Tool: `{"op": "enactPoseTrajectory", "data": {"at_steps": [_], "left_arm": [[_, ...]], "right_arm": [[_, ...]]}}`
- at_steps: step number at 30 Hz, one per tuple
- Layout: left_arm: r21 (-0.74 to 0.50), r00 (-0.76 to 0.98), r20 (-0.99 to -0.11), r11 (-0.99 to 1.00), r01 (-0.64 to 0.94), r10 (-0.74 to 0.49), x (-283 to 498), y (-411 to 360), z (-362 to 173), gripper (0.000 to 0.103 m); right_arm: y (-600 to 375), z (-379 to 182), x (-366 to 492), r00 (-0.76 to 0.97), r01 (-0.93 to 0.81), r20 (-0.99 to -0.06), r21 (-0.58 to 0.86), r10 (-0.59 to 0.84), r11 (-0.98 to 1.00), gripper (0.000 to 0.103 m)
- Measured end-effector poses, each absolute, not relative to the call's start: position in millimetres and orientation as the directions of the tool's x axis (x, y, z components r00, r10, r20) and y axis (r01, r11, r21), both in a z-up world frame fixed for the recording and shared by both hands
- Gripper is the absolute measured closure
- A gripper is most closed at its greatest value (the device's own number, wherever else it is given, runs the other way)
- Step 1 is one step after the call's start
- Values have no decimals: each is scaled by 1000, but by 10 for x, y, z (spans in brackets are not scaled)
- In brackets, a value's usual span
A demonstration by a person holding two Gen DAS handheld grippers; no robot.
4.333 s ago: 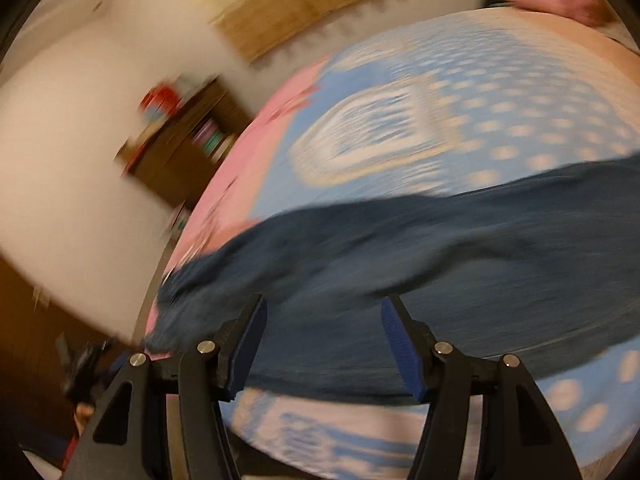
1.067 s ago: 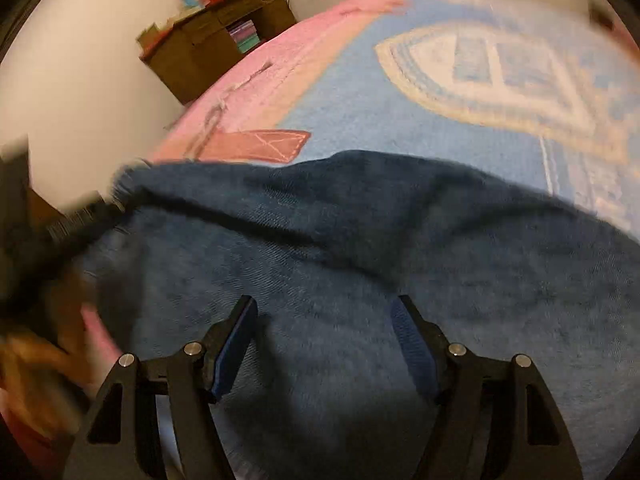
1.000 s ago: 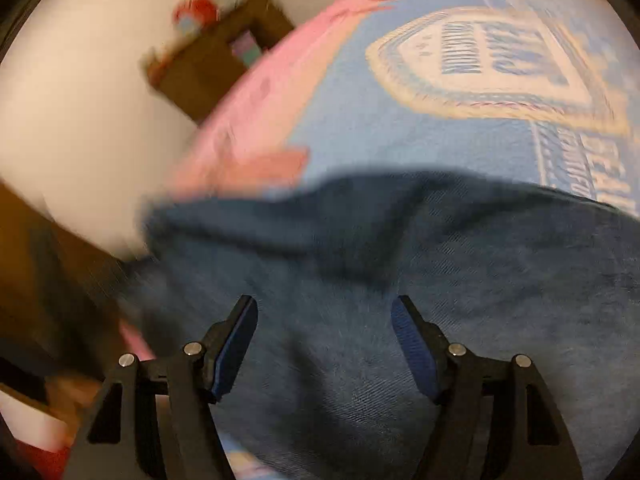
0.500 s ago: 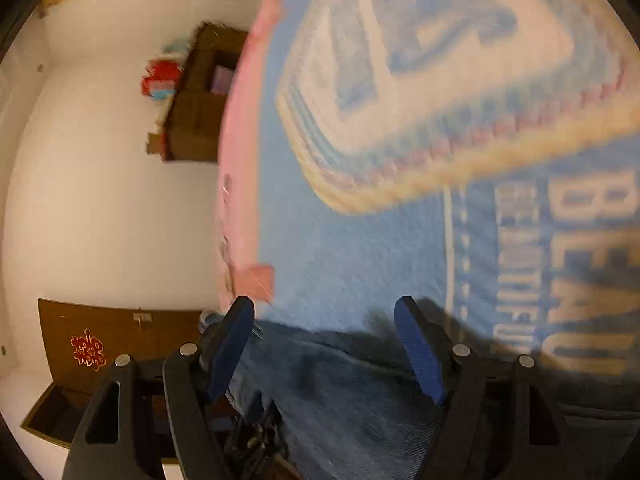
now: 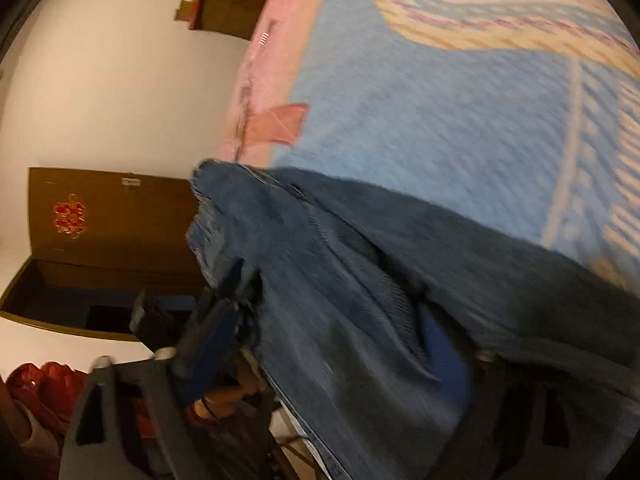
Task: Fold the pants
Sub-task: 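Open the left tool while the right tool grasps the folded jeans edge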
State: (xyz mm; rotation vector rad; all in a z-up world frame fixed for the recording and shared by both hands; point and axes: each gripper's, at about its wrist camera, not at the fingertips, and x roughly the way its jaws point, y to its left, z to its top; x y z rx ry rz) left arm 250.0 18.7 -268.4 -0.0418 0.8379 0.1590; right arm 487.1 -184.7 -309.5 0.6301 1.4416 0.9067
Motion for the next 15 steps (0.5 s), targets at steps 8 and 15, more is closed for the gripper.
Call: {"op": "enactPoseTrajectory", "data": {"at_steps": [8, 15], "left_arm": [[18, 661, -741, 987, -158, 119, 2487, 188, -2676, 36], [13, 664, -738, 986, -164, 120, 2493, 198, -2677, 35]], "right_arm": [[-1598, -2785, 4568, -259, -294, -546, 830, 796, 474, 1], [-1350, -2858, 4670, -212, -349, -549, 815, 808, 462, 1]]}}
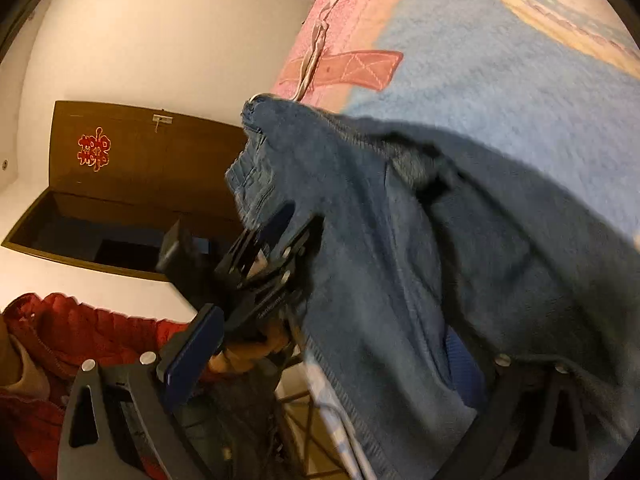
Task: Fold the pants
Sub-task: 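Open the left tool while the right tool grasps the folded jeans edge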
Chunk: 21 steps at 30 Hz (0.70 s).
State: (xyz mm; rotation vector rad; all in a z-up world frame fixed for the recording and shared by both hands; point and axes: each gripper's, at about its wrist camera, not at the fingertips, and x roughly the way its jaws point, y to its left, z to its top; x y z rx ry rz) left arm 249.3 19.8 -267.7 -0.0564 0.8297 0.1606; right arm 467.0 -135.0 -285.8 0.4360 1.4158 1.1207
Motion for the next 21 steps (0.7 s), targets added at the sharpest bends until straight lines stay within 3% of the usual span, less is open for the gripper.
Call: {"op": "enactPoseTrajectory", "data": {"at_steps": [2, 4, 9, 13, 14, 17, 21], "left_arm": [[14, 664, -737, 986, -165, 122, 2491, 195, -2680, 35], [16, 663, -738, 986, -165, 123, 2496, 194, -2684, 35], [9, 665, -738, 986, -168, 120, 2514, 193, -2696, 35], [4, 672, -731, 985, -170, 119, 2525, 191, -2706, 34], [3, 672, -731, 985, -171, 119, 2531, 188, -2704, 34], [13, 671, -732, 986, -164, 121, 2543, 180, -2731, 34], [21, 665, -737, 987, -157, 122, 2547, 160, -2759, 34]], "right_arm": [[-1241, -2915, 4861, -113, -305, -523, 827, 845, 472, 1], [-1137, -3121, 5049, -101, -176, -427, 896, 898, 407, 1], [-1123, -3175, 5208, -49, -63, -379, 924, 924, 376, 1], [-1547, -2946, 5315, 195, 19, -78, 997, 978, 76, 1], [-1591, -2937, 5351, 220, 31, -44, 999, 974, 38, 1], [-1540, -3077, 5500, 239, 105, -144, 987, 960, 122, 1], [-1523, -3359, 5640, 259, 180, -195, 972, 946, 151, 1]]}}
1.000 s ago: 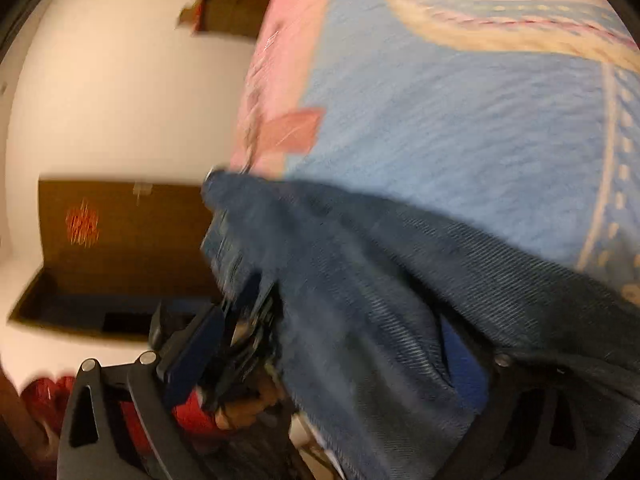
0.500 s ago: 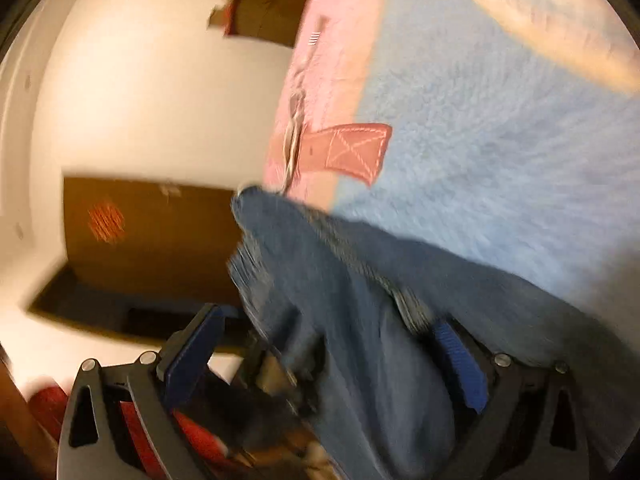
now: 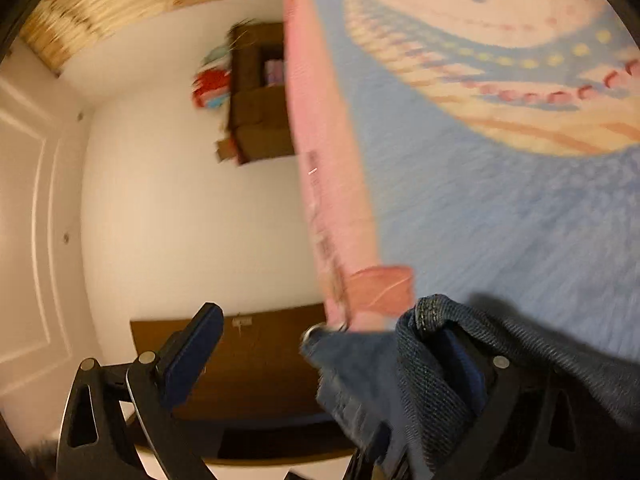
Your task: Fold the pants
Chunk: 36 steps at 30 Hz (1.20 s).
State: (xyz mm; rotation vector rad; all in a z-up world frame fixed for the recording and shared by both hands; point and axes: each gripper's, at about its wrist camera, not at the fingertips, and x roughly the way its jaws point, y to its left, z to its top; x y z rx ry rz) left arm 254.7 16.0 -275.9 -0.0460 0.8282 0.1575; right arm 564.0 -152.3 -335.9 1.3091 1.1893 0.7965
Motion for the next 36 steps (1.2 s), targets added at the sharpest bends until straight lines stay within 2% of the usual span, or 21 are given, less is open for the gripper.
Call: {"op": "enactPoseTrajectory", "data": {"at_steps": [2, 4, 6, 7, 9, 11, 13, 16, 19, 21, 23, 25, 29, 30, 31, 34, 36], "left_arm": [[23, 665, -737, 987, -158, 123, 2541, 149, -2759, 34], [17, 664, -738, 988, -156, 118, 2543, 159, -2759, 34], [9, 664, -740, 988, -154, 111, 2538, 177, -2750, 34], [7, 663, -741, 988, -155, 109, 2539, 183, -2749, 34], [5, 661, -742, 988, -157, 109, 2541, 185, -2747, 34], [4, 658, -745, 986, -164, 113, 2548, 186, -2747, 34], [10, 655, -746, 986, -168, 119, 2562, 182, -2735, 34], [-12, 651, -752, 986, -167, 101, 2586, 215, -2672, 34], [-24, 671, -731, 977, -210, 126, 2596, 383, -2510, 33], [-22, 685, -713, 971, -237, 151, 2658, 544, -2368, 30], [-10, 702, -693, 971, -238, 165, 2783, 701, -2237, 26], [52, 691, -697, 974, -218, 192, 3001, 811, -2187, 13], [204, 628, -721, 956, -212, 293, 3407, 1036, -2340, 12], [210, 611, -734, 954, -214, 298, 3461, 1130, -2407, 6], [188, 598, -750, 958, -216, 282, 3504, 1227, -2465, 0], [109, 581, -777, 960, -257, 243, 3525, 1448, -2535, 0], [105, 592, -763, 953, -285, 261, 3427, 1442, -2479, 0]], "right_arm": [[-1495, -3371, 5689, 237, 162, -219, 970, 946, 183, 2], [-1444, -3293, 5717, 181, 140, -289, 954, 940, 267, 4], [-1439, -3175, 5714, 115, 114, -371, 927, 922, 358, 17], [-1559, -3088, 5707, 114, 88, -420, 907, 900, 412, 19], [-2060, -2852, 5705, 278, 67, -536, 838, 797, 541, 19], [-2665, -2606, 5562, 467, 140, -567, 805, 678, 576, 18], [-2762, -2329, 5364, 502, 72, -580, 767, 641, 638, 18], [-2259, -2091, 4926, 451, -76, -709, 574, 542, 815, 18], [-1741, -2180, 4491, 452, -151, -800, 366, 394, 918, 19], [-1641, -2309, 4215, 471, -146, -824, 278, 314, 949, 19], [-1671, -2476, 3865, 475, -120, -835, 252, 278, 960, 19], [-1648, -2591, 3535, 481, -94, -849, 198, 218, 976, 19], [-1597, -2835, 2867, 449, -98, -890, 47, 86, 994, 19], [-1565, -2836, 2677, 461, -109, -886, 0, 51, 994, 19], [-1581, -2826, 2560, 460, -95, -886, 6, 49, 995, 19], [-1624, -2804, 2232, 381, -64, -924, 2, 26, 998, 18], [-1720, -2644, 2035, 391, -43, -912, 114, 122, 993, 18]]}}
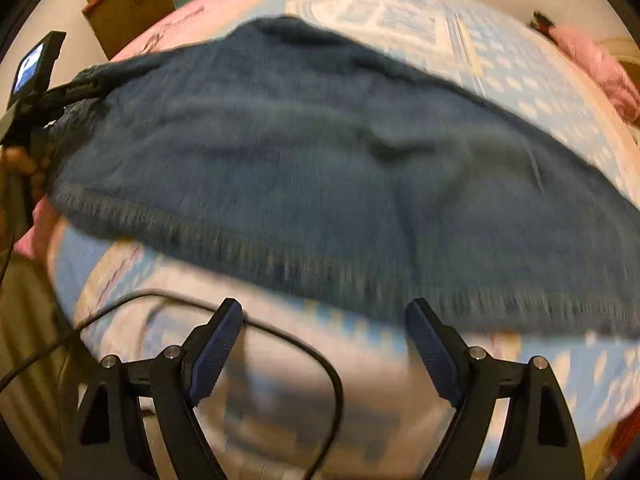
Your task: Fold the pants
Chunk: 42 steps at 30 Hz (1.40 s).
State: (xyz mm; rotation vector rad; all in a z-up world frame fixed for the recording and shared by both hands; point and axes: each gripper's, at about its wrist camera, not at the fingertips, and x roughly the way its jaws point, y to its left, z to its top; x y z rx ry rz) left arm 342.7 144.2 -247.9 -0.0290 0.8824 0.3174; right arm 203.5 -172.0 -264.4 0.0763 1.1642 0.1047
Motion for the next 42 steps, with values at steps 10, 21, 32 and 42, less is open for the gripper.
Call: {"op": "enactPoseTrajectory", "data": {"at_steps": [10, 21, 32, 42], "left_arm": [[120, 598, -733, 926, -357, 325, 3218, 1695, -2357, 0], [181, 591, -728, 929, -323, 347, 3382, 1678, -2436, 0], [144, 748, -616, 969, -202, 247, 3226, 1212, -2142, 10], [86, 595, -759, 946, -313, 265, 3517, 1689, -2472, 0]], "right_arm": [[-2454, -2675, 1889, 577, 236, -736, 566, 354, 790, 76], [-2083, -2814, 2026, 560, 194, -820, 268, 117, 944, 76], [-2029, -2451, 2923, 620, 154, -784, 155, 27, 976, 76], [-3059, -2696, 2344, 551, 339, -833, 156, -61, 928, 79]]}}
